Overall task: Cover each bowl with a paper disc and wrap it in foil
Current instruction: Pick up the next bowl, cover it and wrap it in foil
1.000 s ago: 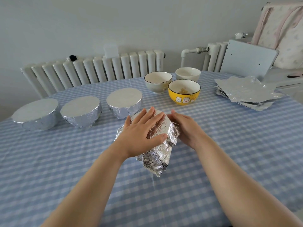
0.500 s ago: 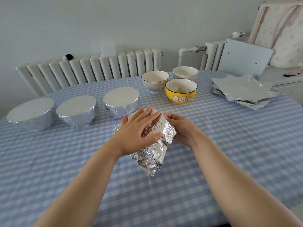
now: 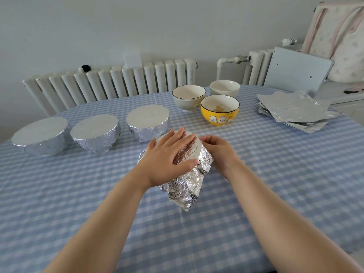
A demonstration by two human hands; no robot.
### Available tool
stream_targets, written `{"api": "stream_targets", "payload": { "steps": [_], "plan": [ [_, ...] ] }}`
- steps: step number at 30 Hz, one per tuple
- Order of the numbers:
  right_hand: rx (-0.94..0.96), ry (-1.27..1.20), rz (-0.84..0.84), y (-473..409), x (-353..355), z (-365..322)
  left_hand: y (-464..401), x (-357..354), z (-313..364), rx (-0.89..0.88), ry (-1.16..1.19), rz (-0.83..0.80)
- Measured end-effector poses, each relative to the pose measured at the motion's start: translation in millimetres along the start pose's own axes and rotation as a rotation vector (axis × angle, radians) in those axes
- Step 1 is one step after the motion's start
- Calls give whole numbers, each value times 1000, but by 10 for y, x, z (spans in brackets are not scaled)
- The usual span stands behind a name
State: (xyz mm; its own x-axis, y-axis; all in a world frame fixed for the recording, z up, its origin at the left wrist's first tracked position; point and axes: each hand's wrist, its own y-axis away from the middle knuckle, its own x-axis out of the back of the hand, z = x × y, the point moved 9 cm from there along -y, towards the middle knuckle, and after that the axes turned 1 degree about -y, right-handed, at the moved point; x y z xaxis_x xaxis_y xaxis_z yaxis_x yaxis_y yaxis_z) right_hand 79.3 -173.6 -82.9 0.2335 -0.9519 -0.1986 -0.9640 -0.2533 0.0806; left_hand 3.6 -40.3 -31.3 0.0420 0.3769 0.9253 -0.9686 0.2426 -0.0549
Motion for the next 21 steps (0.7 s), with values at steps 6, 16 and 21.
{"api": "stream_targets", "payload": {
  "steps": [6, 16, 21],
  "plan": [
    [103, 138, 97, 91, 85, -173, 36, 12, -68, 28, 79, 34],
    [200, 239, 28, 315, -45, -296, 30, 34, -130, 61, 152, 40],
    [168, 161, 56, 290, -16, -231, 29, 24, -104, 59, 130, 38]
  ]
}}
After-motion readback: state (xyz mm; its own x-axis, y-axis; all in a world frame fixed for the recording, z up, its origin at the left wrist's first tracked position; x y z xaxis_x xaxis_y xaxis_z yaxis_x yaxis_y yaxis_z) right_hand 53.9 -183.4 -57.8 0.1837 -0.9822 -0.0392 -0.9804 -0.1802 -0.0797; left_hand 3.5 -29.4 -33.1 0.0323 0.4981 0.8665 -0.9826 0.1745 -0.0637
